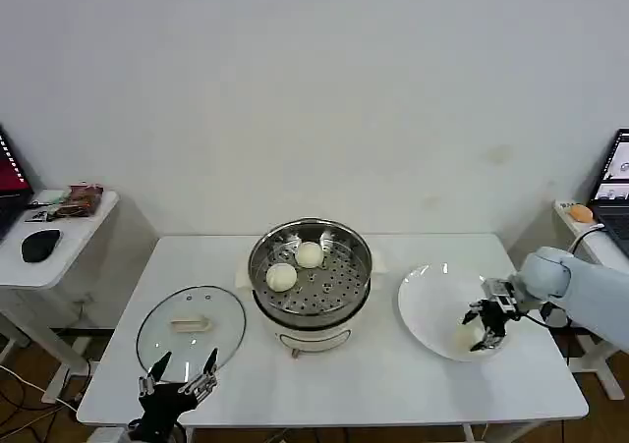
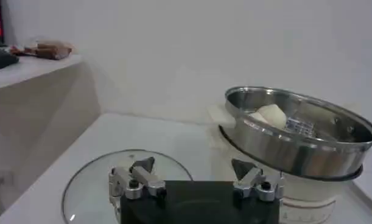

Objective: Take steamed baozi put them in steamer then cover it.

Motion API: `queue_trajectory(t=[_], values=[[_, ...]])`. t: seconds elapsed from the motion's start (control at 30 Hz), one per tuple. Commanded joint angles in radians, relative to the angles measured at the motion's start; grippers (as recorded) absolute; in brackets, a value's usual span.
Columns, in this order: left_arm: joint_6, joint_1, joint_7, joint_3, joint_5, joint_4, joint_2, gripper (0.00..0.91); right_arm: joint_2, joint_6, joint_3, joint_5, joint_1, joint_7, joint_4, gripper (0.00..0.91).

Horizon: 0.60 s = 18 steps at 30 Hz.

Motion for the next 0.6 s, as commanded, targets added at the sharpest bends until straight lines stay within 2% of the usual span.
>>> queue_trajectory(t=[0.03,0.2,0.37,0.6], values=[[0.001,-0.003,0.000,0.002,0.000,-0.001,0.001,0.907,-0.026,-0.005,-0.021,0.019,0.039,-0.010,0.030,0.685],[0.003,-0.009,-0.001,0.003,0.000,-0.004,-0.002,0.907,-0.041,-0.004,-0.054,0.029,0.093,-0.008,0.051,0.675],[0.001,0.001,0.000,-0.002,0.000,-0.008,0.000,0.907,-0.045,0.005,-0.157,0.056,0.245,-0.017,0.085,0.675],[0.001,-0.007,0.000,0.002,0.000,-0.008,-0.001,0.907,-0.013,0.021,-0.239,0.097,0.414,-0.024,0.116,0.675]])
